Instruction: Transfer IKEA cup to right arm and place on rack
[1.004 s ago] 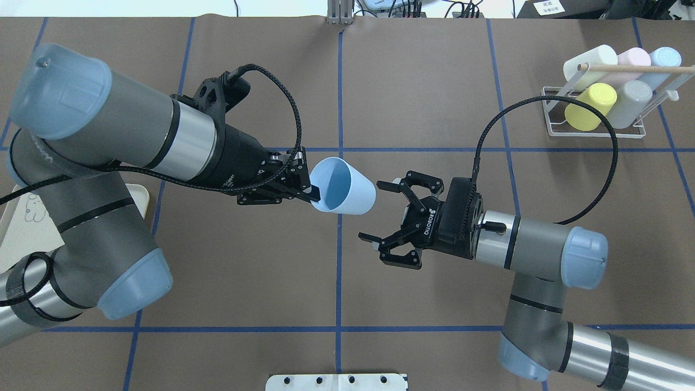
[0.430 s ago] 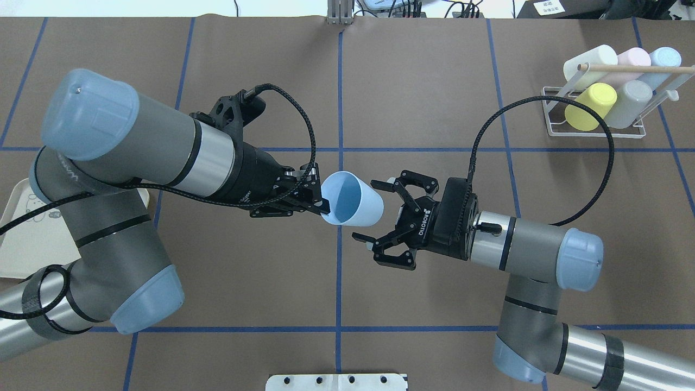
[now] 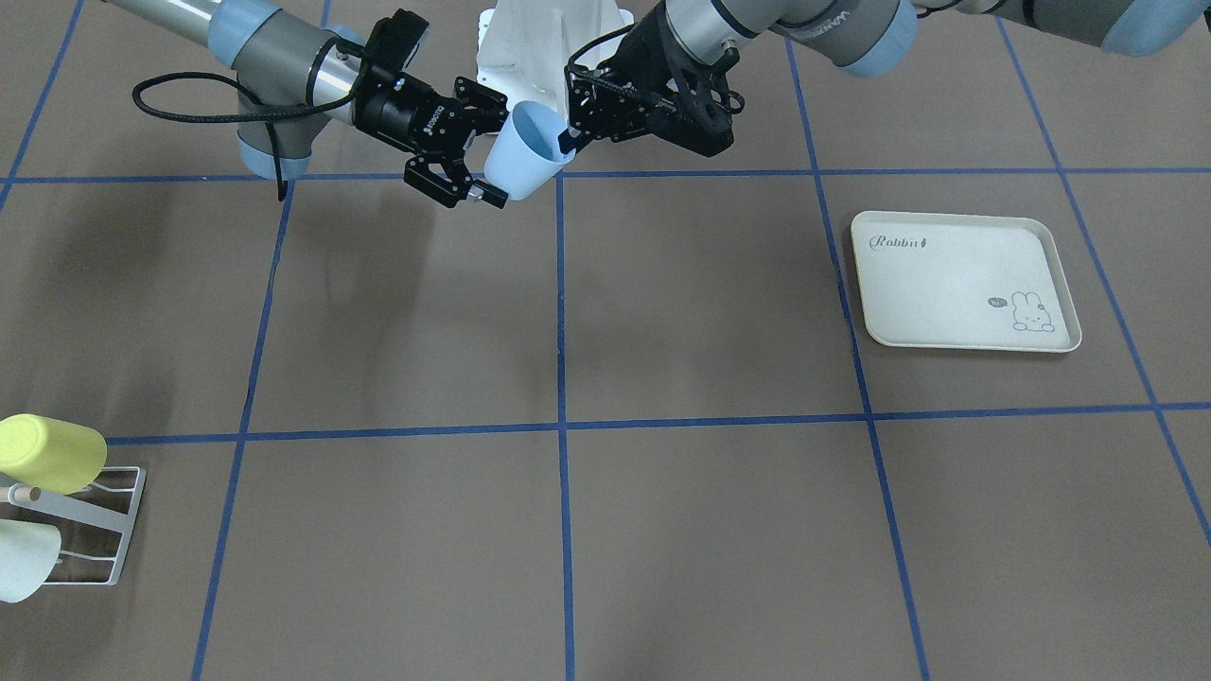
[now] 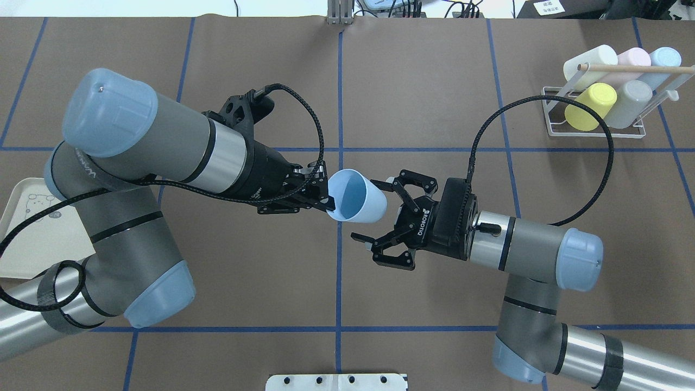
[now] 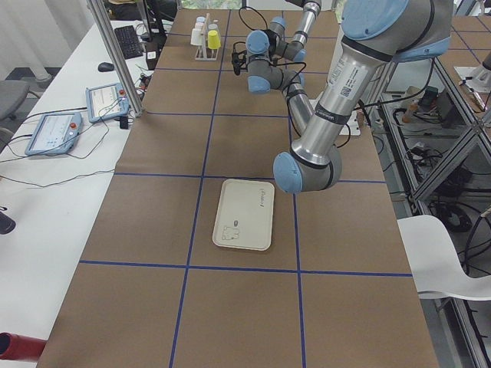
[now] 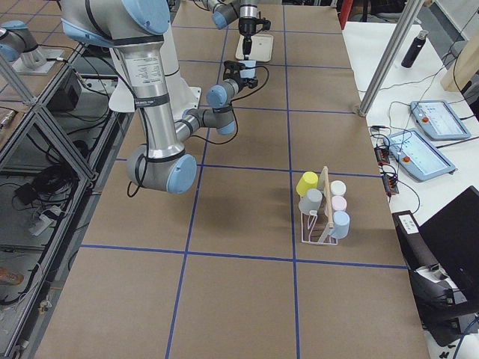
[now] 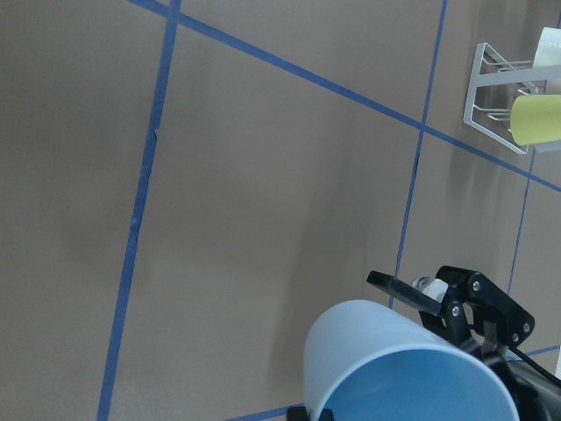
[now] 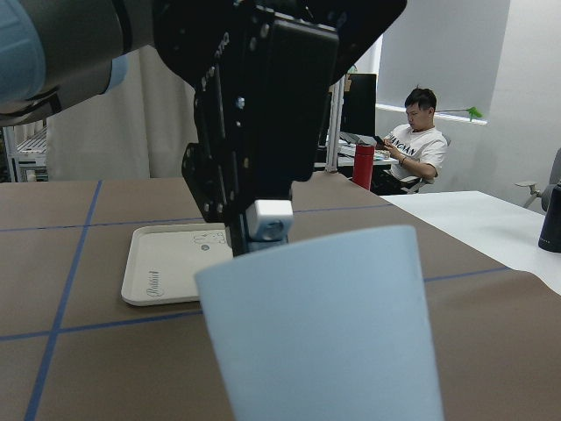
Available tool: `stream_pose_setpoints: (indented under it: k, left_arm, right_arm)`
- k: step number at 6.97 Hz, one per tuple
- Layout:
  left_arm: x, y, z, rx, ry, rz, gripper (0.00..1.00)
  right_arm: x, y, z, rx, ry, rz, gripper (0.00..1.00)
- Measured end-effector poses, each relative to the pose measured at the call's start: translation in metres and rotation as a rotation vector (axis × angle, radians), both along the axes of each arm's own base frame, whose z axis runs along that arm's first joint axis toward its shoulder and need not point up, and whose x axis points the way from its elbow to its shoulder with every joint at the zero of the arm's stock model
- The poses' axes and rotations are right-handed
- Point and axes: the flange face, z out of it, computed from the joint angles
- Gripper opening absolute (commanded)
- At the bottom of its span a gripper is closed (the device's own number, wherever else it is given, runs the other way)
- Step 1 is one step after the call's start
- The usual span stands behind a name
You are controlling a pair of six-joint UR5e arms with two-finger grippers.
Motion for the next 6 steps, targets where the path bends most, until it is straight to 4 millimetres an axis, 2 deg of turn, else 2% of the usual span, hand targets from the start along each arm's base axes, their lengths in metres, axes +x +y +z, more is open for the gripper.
stream_pose_setpoints:
  k: [1, 2, 3, 6]
  left_arm:
    - [0.002, -0.001, -0.001, 0.001, -0.001, -0.001, 0.0]
    - [0.002, -0.002, -0.002, 0.003, -0.001, -0.002, 0.42]
    - [0.002, -0.002, -0.003, 0.006, 0.002, -0.004, 0.99]
    - [-0.005, -0.007, -0.008, 0.042, 0.009, -0.013, 1.0]
  right_arm:
    - [0.001, 0.0, 0.0, 0.0, 0.0, 0.001, 0.32]
    - [0.001, -0.001, 0.001, 0.0, 0.001, 0.003, 0.11]
    - [0.002, -0.001, 0.002, 0.0, 0.002, 0.004, 0.02]
    - [0.005, -0.006, 0.01, -0.02, 0.015, 0.039, 0.0]
